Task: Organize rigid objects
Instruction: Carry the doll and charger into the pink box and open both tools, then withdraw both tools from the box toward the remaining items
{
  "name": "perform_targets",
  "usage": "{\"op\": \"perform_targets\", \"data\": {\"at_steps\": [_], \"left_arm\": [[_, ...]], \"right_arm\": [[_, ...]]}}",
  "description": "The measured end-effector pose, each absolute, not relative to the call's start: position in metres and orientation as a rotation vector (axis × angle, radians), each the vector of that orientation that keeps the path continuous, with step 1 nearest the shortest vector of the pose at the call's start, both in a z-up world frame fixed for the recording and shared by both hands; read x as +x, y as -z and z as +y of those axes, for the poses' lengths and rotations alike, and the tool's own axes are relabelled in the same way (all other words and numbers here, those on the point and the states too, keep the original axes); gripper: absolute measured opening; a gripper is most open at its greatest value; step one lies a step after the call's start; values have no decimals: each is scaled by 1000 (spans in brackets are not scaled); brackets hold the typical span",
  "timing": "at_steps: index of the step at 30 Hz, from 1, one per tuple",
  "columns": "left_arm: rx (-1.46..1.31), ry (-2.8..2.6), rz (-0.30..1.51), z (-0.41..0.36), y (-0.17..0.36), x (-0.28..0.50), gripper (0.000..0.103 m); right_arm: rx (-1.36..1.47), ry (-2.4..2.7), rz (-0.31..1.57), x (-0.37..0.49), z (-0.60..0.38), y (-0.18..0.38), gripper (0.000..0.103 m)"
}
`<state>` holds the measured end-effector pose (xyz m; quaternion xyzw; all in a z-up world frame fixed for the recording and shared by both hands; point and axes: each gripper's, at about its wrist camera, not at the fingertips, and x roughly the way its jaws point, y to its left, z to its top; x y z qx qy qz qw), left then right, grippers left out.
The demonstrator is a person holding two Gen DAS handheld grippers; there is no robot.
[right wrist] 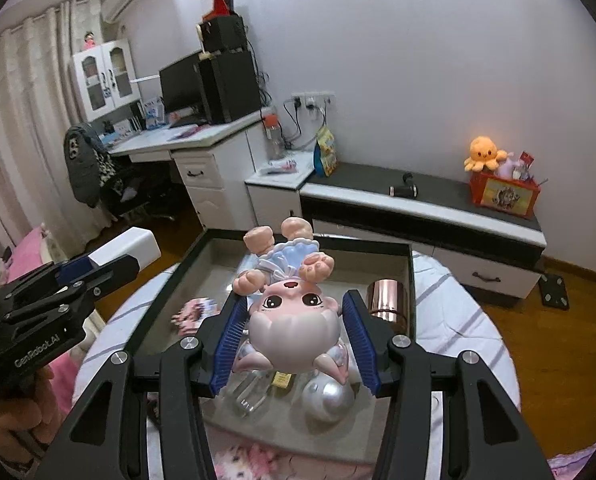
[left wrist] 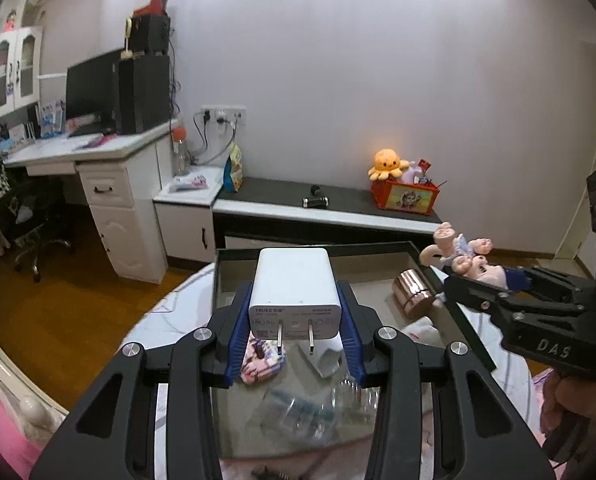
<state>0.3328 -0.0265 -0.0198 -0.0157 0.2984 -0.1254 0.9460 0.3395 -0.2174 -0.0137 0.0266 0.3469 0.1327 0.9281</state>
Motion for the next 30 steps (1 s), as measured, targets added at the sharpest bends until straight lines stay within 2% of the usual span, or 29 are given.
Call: {"op": "perform_targets", "data": {"at_steps": [15, 16, 17, 18, 20, 21, 23, 24, 30], "left_arm": [[2, 234, 798, -51, 87, 406, 42], [10, 222, 794, -50, 87, 405, 45], [17, 212, 790, -49, 86, 404, 55], [22, 196, 777, -47, 83, 401, 69], [19, 174, 744, -41, 76, 394, 86], [14, 166, 723, -37, 72, 389, 91], [0, 161, 682, -31, 62, 377, 97], [-8, 158, 662, -27, 56, 370, 102], [-22, 131, 604, -11, 34, 338, 103]], "right_arm": [[41, -223, 893, 400, -215, 78, 53], [42, -217, 885, 399, -216, 77, 62], [42, -209, 877, 397, -217, 74, 71], [44, -198, 864, 394, -219, 71, 86], [52, -197, 844, 390, -221, 65, 87], [69, -200, 839, 388, -224, 62, 88], [104, -191, 826, 385, -228, 57, 95], [121, -180, 816, 381, -230, 54, 103], [171, -160, 744, 346, -233, 31, 103]]}}
